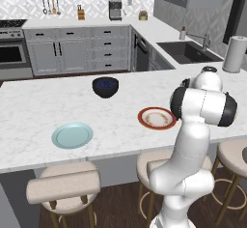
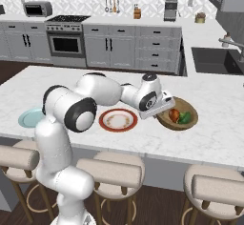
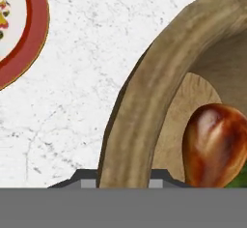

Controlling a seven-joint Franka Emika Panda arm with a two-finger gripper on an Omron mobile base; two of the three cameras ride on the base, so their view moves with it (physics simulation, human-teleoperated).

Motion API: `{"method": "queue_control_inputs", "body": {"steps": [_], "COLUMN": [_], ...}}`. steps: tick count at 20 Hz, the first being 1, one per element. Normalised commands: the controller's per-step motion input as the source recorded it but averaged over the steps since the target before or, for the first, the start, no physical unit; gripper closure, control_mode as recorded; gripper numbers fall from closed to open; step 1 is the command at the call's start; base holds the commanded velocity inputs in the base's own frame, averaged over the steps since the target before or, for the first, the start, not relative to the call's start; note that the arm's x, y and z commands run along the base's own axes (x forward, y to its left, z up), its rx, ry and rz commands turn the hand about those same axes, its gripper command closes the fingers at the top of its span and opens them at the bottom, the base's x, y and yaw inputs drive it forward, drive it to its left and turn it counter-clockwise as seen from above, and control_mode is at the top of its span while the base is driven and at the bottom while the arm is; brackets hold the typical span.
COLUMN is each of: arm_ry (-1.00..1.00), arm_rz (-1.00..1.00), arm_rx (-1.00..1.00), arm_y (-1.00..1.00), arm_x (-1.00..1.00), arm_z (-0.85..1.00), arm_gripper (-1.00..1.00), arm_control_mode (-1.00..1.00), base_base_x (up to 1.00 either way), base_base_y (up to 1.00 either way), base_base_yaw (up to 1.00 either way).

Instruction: Pick the chicken drumstick and broccoli from their plates and place them in the bowl. Then put the bowl in the fridge.

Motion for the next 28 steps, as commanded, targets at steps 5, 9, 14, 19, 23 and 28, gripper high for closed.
{"method": "queue_control_inputs", "body": {"steps": [5,9,14,19,23,28], "arm_ry": [0.00,0.00,0.00,0.00,0.00,0.00], "arm_rz": [0.17,0.17,0.14,0.11,0.11,0.13], "arm_rx": [-0.01,0.00,0.00,0.00,0.00,-0.01], "arm_y": [0.42,0.57,0.41,0.33,0.26,0.28], "arm_x": [-0.47,-0.32,-0.26,-0.20,-0.36,-0.44], "arm_z": [0.42,0.43,0.49,0.63,0.46,0.27], "arm_gripper": [1.00,1.00,1.00,1.00,1.00,1.00], "arm_control_mode": [-1.00,-1.00,-1.00,-1.00,-1.00,-1.00], "base_base_x": [0.00,0.00,0.00,0.00,0.00,0.00], "base_base_y": [0.00,0.00,0.00,0.00,0.00,0.00], "base_base_yaw": [0.00,0.00,0.00,0.00,0.00,0.00]}}
